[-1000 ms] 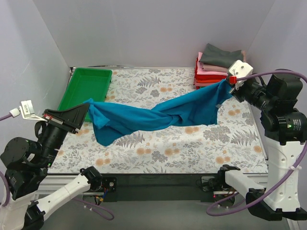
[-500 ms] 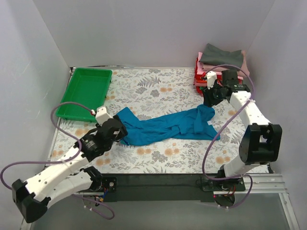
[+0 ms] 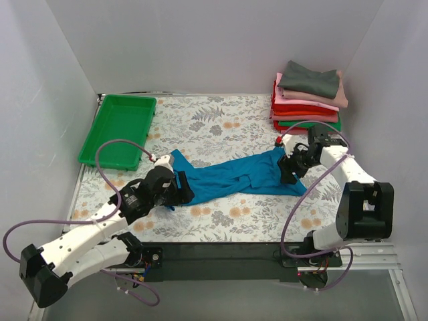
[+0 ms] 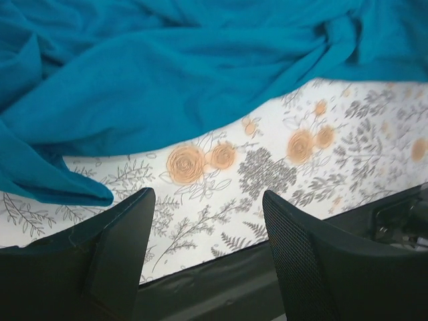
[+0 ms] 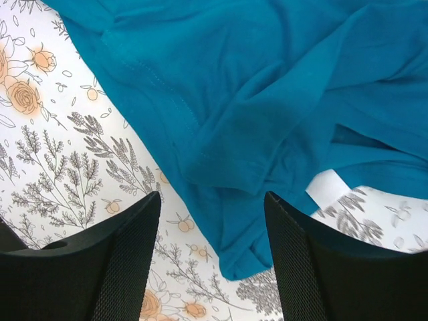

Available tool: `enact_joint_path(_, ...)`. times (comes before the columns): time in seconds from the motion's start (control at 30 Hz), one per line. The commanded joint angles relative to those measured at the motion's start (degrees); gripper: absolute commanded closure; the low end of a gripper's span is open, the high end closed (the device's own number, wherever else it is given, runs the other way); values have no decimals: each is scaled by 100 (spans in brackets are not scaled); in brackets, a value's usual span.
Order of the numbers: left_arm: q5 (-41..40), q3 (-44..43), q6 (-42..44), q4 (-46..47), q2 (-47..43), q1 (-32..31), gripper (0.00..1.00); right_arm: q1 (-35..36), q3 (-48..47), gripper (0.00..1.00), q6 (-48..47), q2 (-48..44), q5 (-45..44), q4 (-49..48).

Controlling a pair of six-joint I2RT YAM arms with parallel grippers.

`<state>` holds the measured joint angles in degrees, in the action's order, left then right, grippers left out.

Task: Fold and stack the t-shirts
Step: Flatten the tshirt out

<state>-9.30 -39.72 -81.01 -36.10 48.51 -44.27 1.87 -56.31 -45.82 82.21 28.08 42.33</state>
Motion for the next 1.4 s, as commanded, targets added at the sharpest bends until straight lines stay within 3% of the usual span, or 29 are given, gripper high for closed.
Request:
enact_joint_path(0.0, 561, 246, -37, 94, -113, -3, 36, -20, -133, 33, -103, 312, 382, 144)
enact_joint_path(0.2, 534, 378, -99, 103, -237, -3, 36, 15, -292, 35, 468, 743, 357, -153)
enact_joint_path(0.3, 535, 439, -143, 85, -333, -3, 36, 76, -345, 45, 644, 1006, 234, -216)
enact_joint_path(0.4, 474, 395, -152, 24, -447, -3, 36, 173, -380, 67, 741, 1226, 164, -242)
enact_joint_path(0.43, 447, 378, -152, -37, -491, -3, 36, 182, -380, 87, 759, 1253, 146, -225)
enact_joint_path(0.47, 429, 343, -160, -73, -527, -3, 36, 200, -398, 98, 785, 1236, 119, -225)
enact_joint_path(0.5, 394, 317, -152, -108, -562, -3, 37, 200, -407, 99, 785, 1192, 76, -216)
enact_joint_path(0.7, 288, 255, -196, -249, -1018, -3, 36, 226, -748, 99, 583, 428, 145, 65)
enact_joint_path(0.9, 209, 325, -362, -231, -1405, -3, 36, 629, -1819, 99, 767, 716, 1082, 373)
enact_joint_path(1.03, 157, 369, -433, -169, -1511, -3, 36, 868, -3181, 99, 1854, 1682, 1447, -230)
enact_joint_path(1.07, 130, 343, -485, -187, -1511, -3, 36, 859, -3419, 99, 2676, 2032, 1046, -547)
enact_joint_path(1.13, 165, 343, -547, -213, -1520, -3, 36, 859, -3954, 99, 3367, 2280, 386, -1510)
enact_joint_path(1.17, 200, 325, -565, -214, -1520, -3, 36, 850, -4079, 92, 3683, 2447, 87, -1760)
enact_joint_path(1.2, 244, 316, -608, -231, -1537, -3, 36, 824, -4176, 74, 3747, 2518, -360, -1980)
enact_joint_path(1.23, 253, 299, -635, -283, -1555, -3, 36, 806, -4342, 44, 3791, 2667, -477, -2139)
enact_joint_path(1.3, 210, 281, -679, -363, -1599, -3, 36, 693, -4458, 36, 3616, 2773, -549, -1957)
enact_joint_path(1.37, 183, 299, -688, -416, -1669, -3, 36, 500, -4066, 35, 3371, 2599, -427, -1738)
